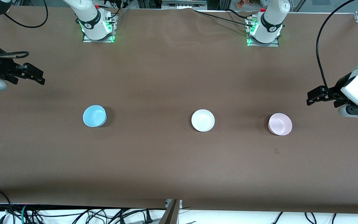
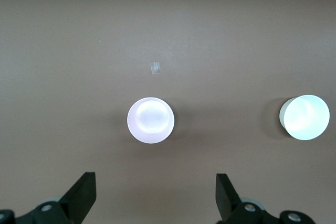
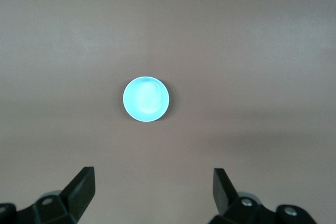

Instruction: Stack pink and blue bowls on white bowl

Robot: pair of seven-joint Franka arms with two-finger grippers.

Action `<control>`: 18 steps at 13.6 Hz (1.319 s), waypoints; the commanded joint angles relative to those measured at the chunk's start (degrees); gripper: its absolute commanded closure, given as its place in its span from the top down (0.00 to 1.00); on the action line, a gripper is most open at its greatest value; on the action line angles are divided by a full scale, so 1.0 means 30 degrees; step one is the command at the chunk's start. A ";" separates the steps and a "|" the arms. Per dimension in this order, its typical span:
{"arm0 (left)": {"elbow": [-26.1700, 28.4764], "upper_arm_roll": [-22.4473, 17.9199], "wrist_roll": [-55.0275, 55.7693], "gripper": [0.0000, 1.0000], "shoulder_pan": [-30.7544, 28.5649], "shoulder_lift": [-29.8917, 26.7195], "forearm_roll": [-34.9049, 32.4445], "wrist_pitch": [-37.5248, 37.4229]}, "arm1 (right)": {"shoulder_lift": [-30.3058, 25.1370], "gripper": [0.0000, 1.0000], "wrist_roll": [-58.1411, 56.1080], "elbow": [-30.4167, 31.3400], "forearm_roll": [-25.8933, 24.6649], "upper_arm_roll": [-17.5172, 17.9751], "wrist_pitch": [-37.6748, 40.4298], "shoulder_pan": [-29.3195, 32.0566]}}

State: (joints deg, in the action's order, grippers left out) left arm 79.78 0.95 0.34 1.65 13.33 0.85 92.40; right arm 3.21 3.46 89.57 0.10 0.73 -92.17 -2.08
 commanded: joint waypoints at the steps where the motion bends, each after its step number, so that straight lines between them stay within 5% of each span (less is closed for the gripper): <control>1: -0.0286 -0.0054 -0.0435 1.00 0.0008 0.0039 0.0361 -0.0037 | -0.0073 0.99 -0.0011 -0.0149 0.0259 0.0022 0.0196 0.0018; 18: 0.0182 -0.0083 -0.0552 1.00 -0.0519 0.0419 0.0478 0.0635 | -0.0103 0.99 0.0019 -0.0120 0.0259 0.0022 0.0225 0.0018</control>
State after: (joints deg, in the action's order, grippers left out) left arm 79.87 0.82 0.34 0.77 14.55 0.85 93.03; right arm 3.21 3.46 89.57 0.10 0.73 -92.16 -2.08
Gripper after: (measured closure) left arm 0.000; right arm 0.004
